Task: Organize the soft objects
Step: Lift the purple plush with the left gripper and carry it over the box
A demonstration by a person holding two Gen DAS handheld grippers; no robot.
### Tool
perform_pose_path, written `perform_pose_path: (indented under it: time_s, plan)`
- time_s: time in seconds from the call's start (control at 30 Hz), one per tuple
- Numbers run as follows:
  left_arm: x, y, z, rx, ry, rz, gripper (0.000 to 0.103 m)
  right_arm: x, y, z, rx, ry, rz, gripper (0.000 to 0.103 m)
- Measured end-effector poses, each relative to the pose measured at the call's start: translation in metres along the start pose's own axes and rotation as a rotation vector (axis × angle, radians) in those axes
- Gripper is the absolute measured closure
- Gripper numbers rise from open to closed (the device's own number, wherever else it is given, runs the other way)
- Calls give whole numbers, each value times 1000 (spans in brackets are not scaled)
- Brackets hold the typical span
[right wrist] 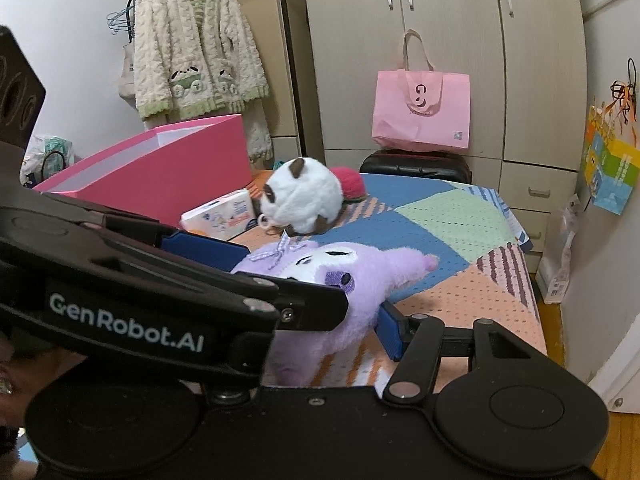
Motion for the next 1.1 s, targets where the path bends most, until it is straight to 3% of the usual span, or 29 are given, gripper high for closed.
perform_pose_path:
  time_s: [0.53, 0.73, 1.1]
  plan:
    - [-31, -13, -63, 37, 30, -69, 23, -10, -56, -30, 43, -21, -18, 38]
    - [-29, -19, -110, 82, 123, -77, 23, 1, -89, -53, 68, 26, -94, 38]
    - [-13, -68, -171, 181, 222, -123, 23, 46, -142, -58, 249, 90, -123, 38]
Point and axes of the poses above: each gripper's, at about its wrist camera, not at the fingertips, and z roughly the way its jaws point, y to its right, x to its top, the point moved 10 cm from there along z, roughly the way its jaws point, and after that the axes turned 7 degrees about -y, right-handed, at the moved point
